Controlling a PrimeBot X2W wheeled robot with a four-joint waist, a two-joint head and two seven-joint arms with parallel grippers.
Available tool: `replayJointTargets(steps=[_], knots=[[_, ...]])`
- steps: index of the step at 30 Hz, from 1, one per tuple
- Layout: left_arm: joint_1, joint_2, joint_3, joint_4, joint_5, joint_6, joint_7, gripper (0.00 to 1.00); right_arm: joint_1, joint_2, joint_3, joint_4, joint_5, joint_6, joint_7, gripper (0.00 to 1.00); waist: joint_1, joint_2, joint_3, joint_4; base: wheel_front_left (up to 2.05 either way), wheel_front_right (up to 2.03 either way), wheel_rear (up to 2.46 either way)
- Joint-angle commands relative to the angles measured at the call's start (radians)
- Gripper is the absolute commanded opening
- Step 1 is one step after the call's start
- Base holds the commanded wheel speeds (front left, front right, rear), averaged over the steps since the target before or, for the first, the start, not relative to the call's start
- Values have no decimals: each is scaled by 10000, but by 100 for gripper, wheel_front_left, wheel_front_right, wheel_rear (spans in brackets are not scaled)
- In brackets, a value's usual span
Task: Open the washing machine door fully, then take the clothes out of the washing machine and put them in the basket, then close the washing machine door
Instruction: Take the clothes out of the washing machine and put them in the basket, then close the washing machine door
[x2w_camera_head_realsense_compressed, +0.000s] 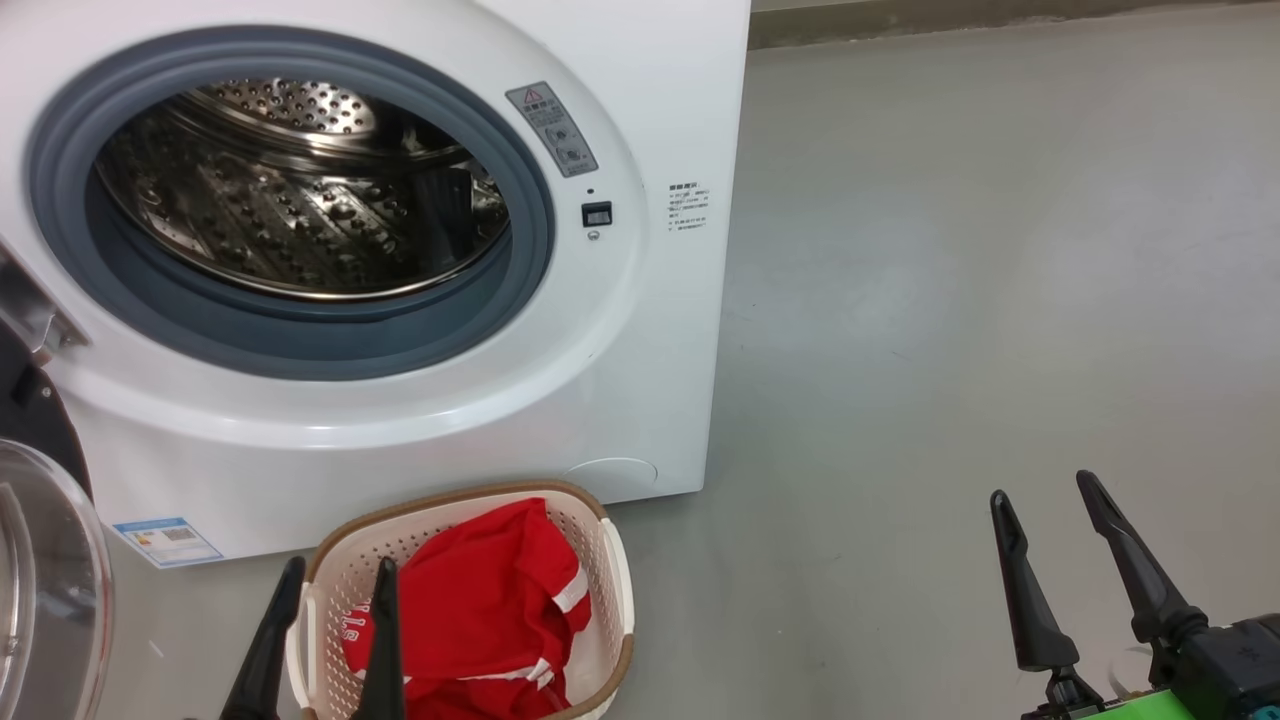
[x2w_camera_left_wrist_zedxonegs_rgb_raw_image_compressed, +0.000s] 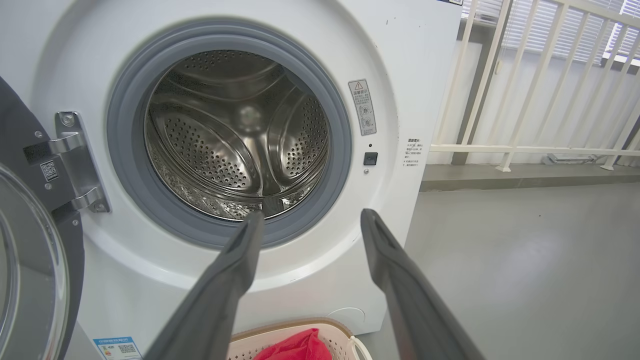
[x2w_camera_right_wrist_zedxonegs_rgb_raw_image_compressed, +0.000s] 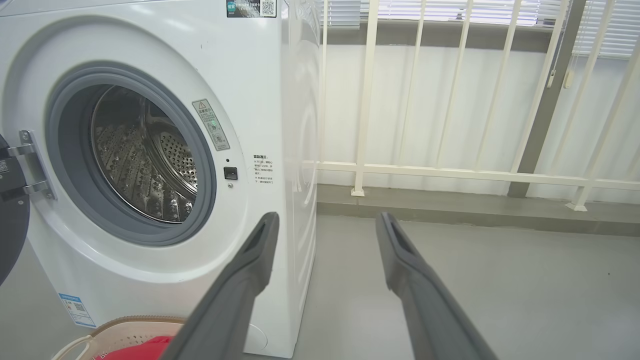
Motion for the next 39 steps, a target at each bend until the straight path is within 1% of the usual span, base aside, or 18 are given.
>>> replayJointTargets(steps=[1, 12, 19, 25, 33, 39], knots=[[-82, 158, 317, -343, 83, 76, -13, 100, -131, -137, 215, -324, -50, 62, -3, 100, 0, 0, -22, 17, 0, 0, 0], [-29, 238, 314, -449, 32, 86, -37, 100, -50, -137, 180, -453, -10, 62, 29, 100, 0, 0, 55, 68, 0, 0, 0], [-6, 246, 284, -577, 72, 195, -21, 100, -65, -137, 142, -454, 17, 62, 30, 100, 0, 0, 76, 21, -26, 26, 0], [-16, 289, 238, -607, 101, 227, 22, 100, -55, -137, 98, -459, 25, 62, 48, 100, 0, 0, 87, 6, -101, 101, 0], [-53, 312, 115, -620, 134, 236, 33, 100, -13, -137, 96, -514, 13, 62, 90, 100, 0, 0, 100, 79, -159, 159, 0], [-62, 390, -6, -560, 279, 274, 78, 100, -12, -137, 107, -565, -18, 62, 154, 100, 0, 0, 93, 142, -84, 84, 0]])
